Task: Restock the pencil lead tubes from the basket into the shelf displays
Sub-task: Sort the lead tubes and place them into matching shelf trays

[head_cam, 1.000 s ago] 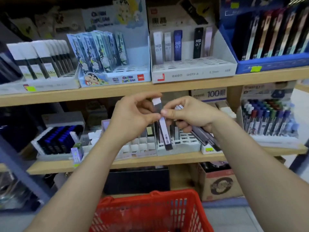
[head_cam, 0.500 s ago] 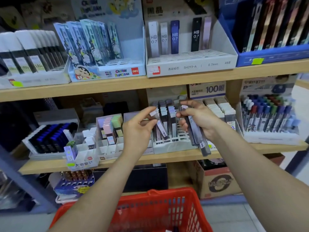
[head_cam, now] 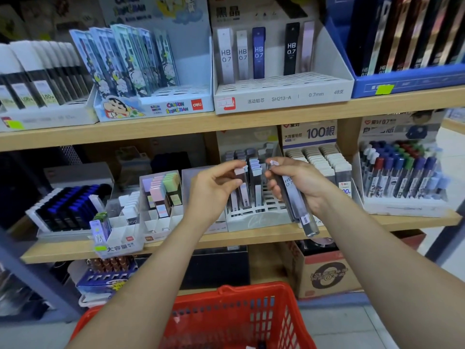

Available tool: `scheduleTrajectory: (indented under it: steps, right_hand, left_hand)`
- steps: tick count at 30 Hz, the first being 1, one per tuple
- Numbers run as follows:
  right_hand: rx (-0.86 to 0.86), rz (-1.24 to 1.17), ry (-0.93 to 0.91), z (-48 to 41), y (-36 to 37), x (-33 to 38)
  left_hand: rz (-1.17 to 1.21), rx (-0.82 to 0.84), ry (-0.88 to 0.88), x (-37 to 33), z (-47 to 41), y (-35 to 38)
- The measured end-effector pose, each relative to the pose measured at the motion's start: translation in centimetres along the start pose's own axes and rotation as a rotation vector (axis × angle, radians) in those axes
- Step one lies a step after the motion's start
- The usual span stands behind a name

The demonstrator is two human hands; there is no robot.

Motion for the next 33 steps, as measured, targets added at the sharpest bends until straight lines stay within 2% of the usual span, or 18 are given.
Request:
scheduleTrajectory:
  steps: [4, 8, 14, 18, 25, 27, 29, 33]
  right_hand:
    - [0.012, -0.019, -0.006, 0.0, 0.1, 0.1]
    - [-0.004, -0.006, -0.016, 0.0, 0.1, 0.1]
    - [-0.009, -0.008, -0.007, 0.0, 0.6, -0.3]
    - [-0.004, -0.008, -0.008, -0.1, 0.7, -0.3]
    - [-0.046, -0.068, -0.035, -0.4, 0.8, -0.4]
    - [-0.089, -0.123, -0.067, -0.4, 0.8, -0.1]
    - [-0.142, -0.197, -0.114, -0.3, 0.6, 0.5]
    - [-0.261, -0.295, -0.212, -0.2, 0.6, 1.4]
  left_hand:
    - [-0.093, 0.029, 0.018, 0.6, 0.4, 0.9]
    - [-0.407, -0.096, 0.193, -1.2, -0.2, 0.4]
    - [-0.586, -0.15, 0.311, -2.4, -1.0, 0.3]
    - [-0.704, -0.108, 0.385, -2.6, -1.5, 1.1]
    - [-0.764, -0.039, 0.372, -2.1, -1.7, 1.3]
    - [-0.696, -0.035, 0.321, -2.7, -1.1, 0.9]
    - [-0.486, -0.035, 0.173, -3.3, -0.1, 0.5]
    - [-0.005, 0.285, -0.314, -1.9, 2.6, 4.5]
Point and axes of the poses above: each hand's wrist, its own z-axis away from the middle knuckle, its own y-axis out of the palm, x = y × z, the point moved 10 cm from there along -z, towards the middle knuckle, and after that the axes turned 3 degrees about x, right-handed, at the moved point
